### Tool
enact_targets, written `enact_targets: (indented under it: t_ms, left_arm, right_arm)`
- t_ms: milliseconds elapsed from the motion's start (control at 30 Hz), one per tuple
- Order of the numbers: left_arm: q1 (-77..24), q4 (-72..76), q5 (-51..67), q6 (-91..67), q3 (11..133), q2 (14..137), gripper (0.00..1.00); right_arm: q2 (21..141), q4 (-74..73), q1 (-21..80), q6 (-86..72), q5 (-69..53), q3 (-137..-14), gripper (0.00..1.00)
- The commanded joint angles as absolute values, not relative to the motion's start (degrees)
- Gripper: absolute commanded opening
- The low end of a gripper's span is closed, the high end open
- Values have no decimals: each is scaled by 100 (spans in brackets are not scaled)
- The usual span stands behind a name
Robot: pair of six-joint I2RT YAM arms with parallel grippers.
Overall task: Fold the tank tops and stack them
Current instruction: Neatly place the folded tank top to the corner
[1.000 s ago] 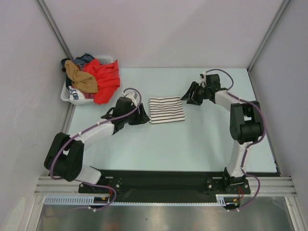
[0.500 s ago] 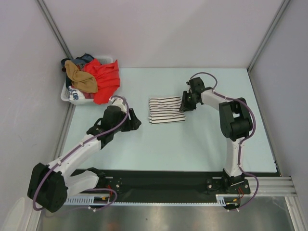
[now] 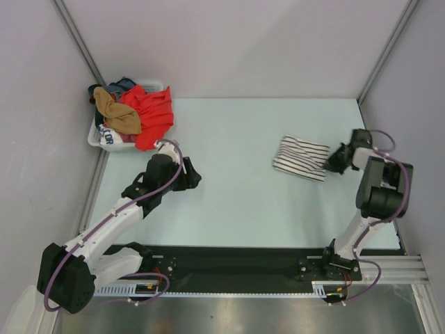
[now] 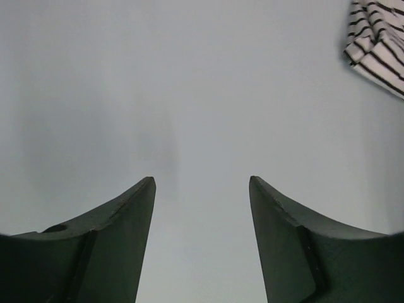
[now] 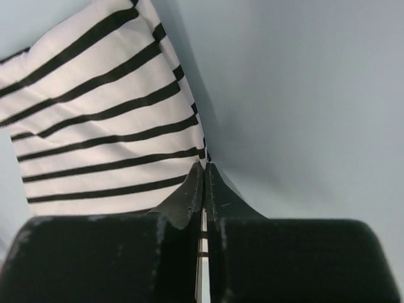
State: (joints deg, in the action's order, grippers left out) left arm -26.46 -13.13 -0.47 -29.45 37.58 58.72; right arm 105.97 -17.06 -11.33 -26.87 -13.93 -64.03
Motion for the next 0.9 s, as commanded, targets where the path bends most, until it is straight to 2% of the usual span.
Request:
enact_targets:
  t_ms: [0, 33, 133, 233, 300, 333, 400, 433, 500, 600, 700, 767, 867]
  left_arm:
    - [-2663, -1274, -140, -2892, 3779, 5801, 67]
    - [-2663, -1283, -158, -2892, 3779, 5783, 67]
    - [-2663, -1292, -228, -2918, 3753, 5757, 67]
    - [-2663, -1274, -185, -2971, 3753, 5757, 67]
    - [-2672, -1301, -158, -2997, 3744, 5722, 67]
    - [-2663, -1309, -158, -2997, 3727, 5687, 67]
    - [-2672, -1345, -193, -3014, 3691, 5582, 67]
    - [-2663, -1371, -246, -3015, 3683, 5538, 67]
    - [-2663, -1406, -272, -3023, 3656, 5415, 67]
    - [-2672, -1415, -351, -3041, 3621, 5222, 67]
    - [-2663, -1476, -474, -3041, 3621, 5055, 68]
    - [-2672, -1503, -623, -3006, 3604, 4905, 69]
    - [-2663, -1459, -764, -2953, 3490, 4625, 76]
  right_arm:
    - [9723, -883, -2089, -3505, -1388, -5469, 0]
    - [9320, -722, -2344, -3655, -1328, -4980, 4]
    - [8852, -466, -2469, -3858, -1039, -4580, 13]
    - [8789, -264, -2557, -4033, -1168, -4246, 16]
    - [8710, -159, -2715, -4131, -1379, -4009, 29]
    - [8632, -184, -2759, -4218, -1284, -3930, 42]
    - [8237, -368, -2926, -4193, -1169, -3798, 54]
    - [8053, -500, -2988, -4192, -899, -3797, 55]
    - [7510, -1034, -3190, -4114, -564, -3832, 73]
    - [6745, -1676, -3392, -4026, 174, -3920, 89]
    - [6137, -1775, -3454, -3841, 89, -3990, 89]
    - [5907, -1627, -3419, -3744, -534, -4043, 91]
    - [5608, -1250, -2859, -3691, -1256, -4034, 97]
